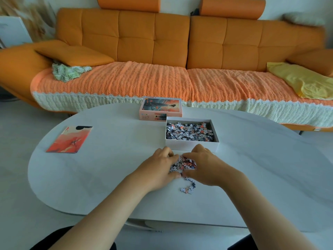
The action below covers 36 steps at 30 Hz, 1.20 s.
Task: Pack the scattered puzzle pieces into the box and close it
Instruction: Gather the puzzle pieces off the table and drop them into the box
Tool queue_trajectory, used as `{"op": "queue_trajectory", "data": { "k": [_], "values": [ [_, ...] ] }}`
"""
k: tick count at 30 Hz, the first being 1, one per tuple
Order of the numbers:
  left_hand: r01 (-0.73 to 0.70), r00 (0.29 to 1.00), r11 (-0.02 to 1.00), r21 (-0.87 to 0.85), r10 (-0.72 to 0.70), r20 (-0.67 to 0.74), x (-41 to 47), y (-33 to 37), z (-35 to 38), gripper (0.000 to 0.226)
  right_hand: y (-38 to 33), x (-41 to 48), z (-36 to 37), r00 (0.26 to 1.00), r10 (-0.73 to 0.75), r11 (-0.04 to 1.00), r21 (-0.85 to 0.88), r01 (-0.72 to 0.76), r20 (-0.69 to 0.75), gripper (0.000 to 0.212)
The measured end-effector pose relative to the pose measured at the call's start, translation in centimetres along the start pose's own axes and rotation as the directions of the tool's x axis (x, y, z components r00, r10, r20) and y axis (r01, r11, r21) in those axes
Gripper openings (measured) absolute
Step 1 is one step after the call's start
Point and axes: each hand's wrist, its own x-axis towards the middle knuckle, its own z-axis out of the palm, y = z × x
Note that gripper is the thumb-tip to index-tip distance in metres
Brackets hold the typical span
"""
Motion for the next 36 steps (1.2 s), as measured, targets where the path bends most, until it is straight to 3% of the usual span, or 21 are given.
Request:
{"op": "queue_trajectory", "data": {
  "k": [5, 17, 20, 24, 28, 30, 33, 36],
  "values": [
    [0.016, 0.997, 0.993, -0.114, -0.024, -0.070, 0.6, 0.3, -0.1, 0.033, -0.5, 0.8, 0.2, 0.995, -0.009, 0.994, 0.104, 0.019, -0.100, 0.021],
    [0.022, 0.982, 0.956, -0.292, -0.075, -0.172, 2.0, 0.5, -0.8, 0.006, -0.5, 1.1, -1.2, 0.984, 0.034, 0.986, 0.166, -0.005, -0.172, 0.014],
    [0.003, 0.969, 0.934, -0.357, -0.090, -0.229, 3.2, 0.6, -2.2, 0.006, -0.3, 1.4, -2.7, 0.962, 0.006, 0.984, 0.172, 0.043, -0.273, 0.011],
    [-0.045, 0.929, 0.913, -0.406, -0.112, -0.354, 5.5, 0.7, -3.8, 0.002, 0.4, 2.7, -4.0, 0.858, -0.035, 0.978, 0.160, 0.135, -0.512, 0.009],
    [-0.033, 0.889, 0.938, -0.344, -0.130, -0.438, 7.6, 0.4, -3.6, 0.005, 1.5, 4.8, -3.8, 0.768, -0.011, 0.975, 0.164, 0.151, -0.640, 0.011],
    [-0.003, 0.864, 0.964, -0.264, -0.131, -0.487, 8.3, 0.1, -2.9, 0.008, 2.2, 5.7, -3.3, 0.793, 0.014, 0.983, 0.153, 0.100, -0.609, 0.012],
    [0.054, 0.862, 0.997, -0.056, -0.075, -0.501, 8.9, -0.4, -1.9, 0.021, 3.1, 6.3, -2.5, 0.890, 0.029, 0.998, 0.055, -0.005, -0.455, 0.022],
    [0.058, 0.873, 0.998, 0.017, -0.042, -0.485, 9.2, -0.5, -1.3, 0.027, 3.6, 6.3, -2.3, 0.868, 0.005, 1.000, 0.023, 0.008, -0.496, 0.022]
  ]
}}
